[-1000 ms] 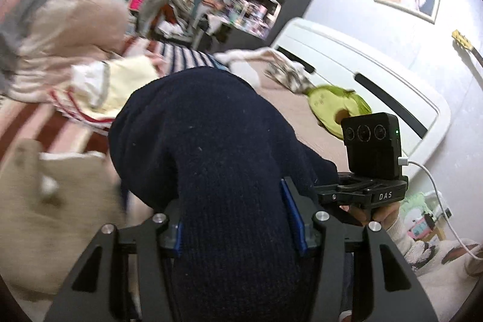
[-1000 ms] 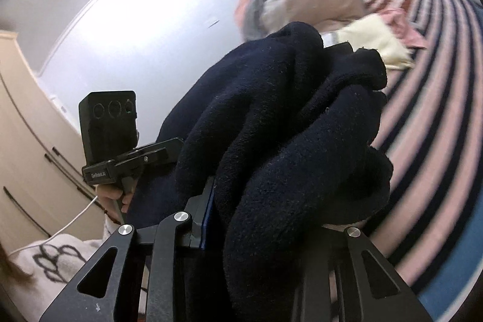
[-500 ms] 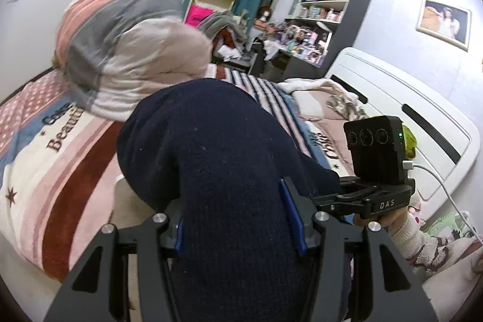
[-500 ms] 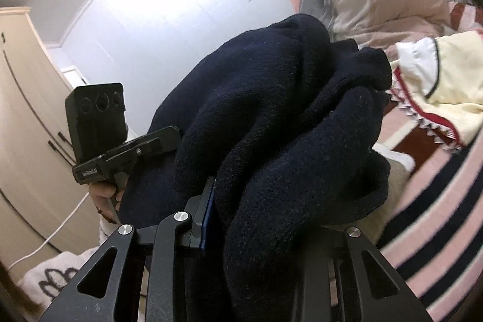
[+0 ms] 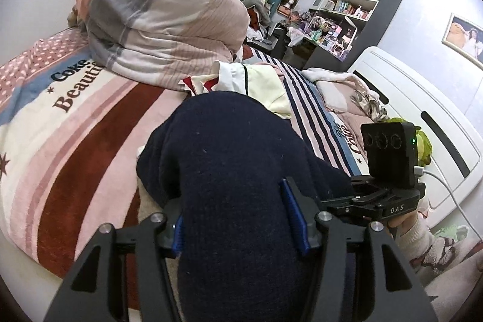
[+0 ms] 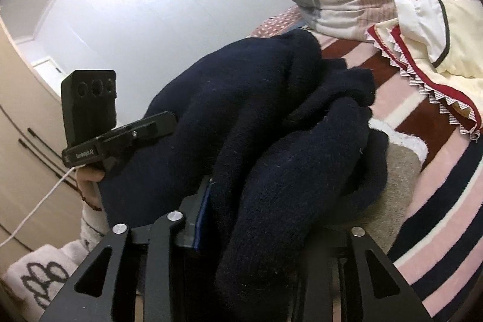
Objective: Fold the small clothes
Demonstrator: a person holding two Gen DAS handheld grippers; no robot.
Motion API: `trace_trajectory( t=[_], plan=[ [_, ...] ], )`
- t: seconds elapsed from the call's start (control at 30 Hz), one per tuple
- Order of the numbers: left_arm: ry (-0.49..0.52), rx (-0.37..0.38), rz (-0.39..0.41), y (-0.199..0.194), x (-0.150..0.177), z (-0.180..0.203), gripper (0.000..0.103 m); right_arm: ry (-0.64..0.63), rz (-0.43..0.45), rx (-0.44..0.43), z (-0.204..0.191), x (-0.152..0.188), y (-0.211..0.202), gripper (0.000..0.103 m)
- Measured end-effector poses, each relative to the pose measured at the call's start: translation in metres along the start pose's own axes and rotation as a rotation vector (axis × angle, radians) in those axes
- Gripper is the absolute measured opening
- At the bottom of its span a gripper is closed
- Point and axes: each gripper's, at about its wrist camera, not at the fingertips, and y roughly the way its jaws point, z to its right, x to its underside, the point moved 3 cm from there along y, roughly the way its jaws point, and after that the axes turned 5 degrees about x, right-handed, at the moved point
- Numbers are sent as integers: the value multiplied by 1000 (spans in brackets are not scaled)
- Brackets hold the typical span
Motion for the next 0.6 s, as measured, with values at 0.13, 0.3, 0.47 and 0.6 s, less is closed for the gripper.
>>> trace_trajectory(
  t=[0.13, 0.3, 0.47, 0.6],
  plan=[
    [11, -24, 4, -2, -1, 3, 58, 6, -7, 5, -2, 3, -4, 39],
    [30, -90, 29, -10, -4, 9, 59, -12, -14, 57, -1, 1, -10, 46],
    [60, -187, 50, -17, -6, 18, 62, -44, -9, 123, -4, 8, -26, 48],
    [85, -273, 84, -26, -7, 27, 67, -43, -12, 158, -3, 13, -36, 48]
  ],
)
